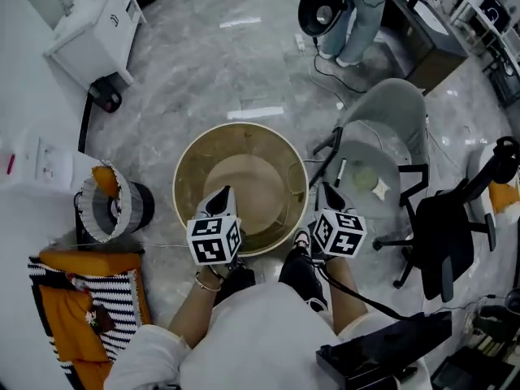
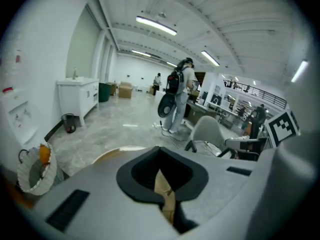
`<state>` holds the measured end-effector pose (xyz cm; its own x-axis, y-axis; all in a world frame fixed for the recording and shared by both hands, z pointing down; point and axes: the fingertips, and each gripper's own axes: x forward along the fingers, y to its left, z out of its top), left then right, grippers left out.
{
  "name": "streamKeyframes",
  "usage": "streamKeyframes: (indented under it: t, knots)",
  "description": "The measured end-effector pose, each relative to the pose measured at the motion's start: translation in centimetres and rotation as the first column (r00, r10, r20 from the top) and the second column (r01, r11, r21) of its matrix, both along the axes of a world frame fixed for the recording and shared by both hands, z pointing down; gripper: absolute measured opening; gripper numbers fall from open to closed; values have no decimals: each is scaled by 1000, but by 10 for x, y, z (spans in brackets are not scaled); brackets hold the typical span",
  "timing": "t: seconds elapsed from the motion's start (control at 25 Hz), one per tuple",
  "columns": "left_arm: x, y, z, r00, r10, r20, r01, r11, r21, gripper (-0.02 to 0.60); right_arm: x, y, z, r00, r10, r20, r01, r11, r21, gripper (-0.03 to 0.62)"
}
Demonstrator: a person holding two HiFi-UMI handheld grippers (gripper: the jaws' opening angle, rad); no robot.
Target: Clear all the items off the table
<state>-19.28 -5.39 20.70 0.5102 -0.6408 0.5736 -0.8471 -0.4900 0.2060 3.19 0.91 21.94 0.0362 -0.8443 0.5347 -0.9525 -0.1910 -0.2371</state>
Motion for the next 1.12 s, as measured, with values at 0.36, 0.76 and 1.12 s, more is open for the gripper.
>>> streamKeyframes:
  t: [0.36,0.76,1.12]
  knots:
    - [-123,-9,-70,988,-155,4,154,981,118,8,-108,-38,-63,987,-159,13,158,985,71,23]
    - [-104,14,-92,960,-280,-16,278,946,168,8,-83,-37,-90,958,-283,-37,285,948,138,23]
    - [-91,23,-89,939,-343,-33,343,927,153,8,-69,-32,-81,920,-371,-129,382,921,76,23]
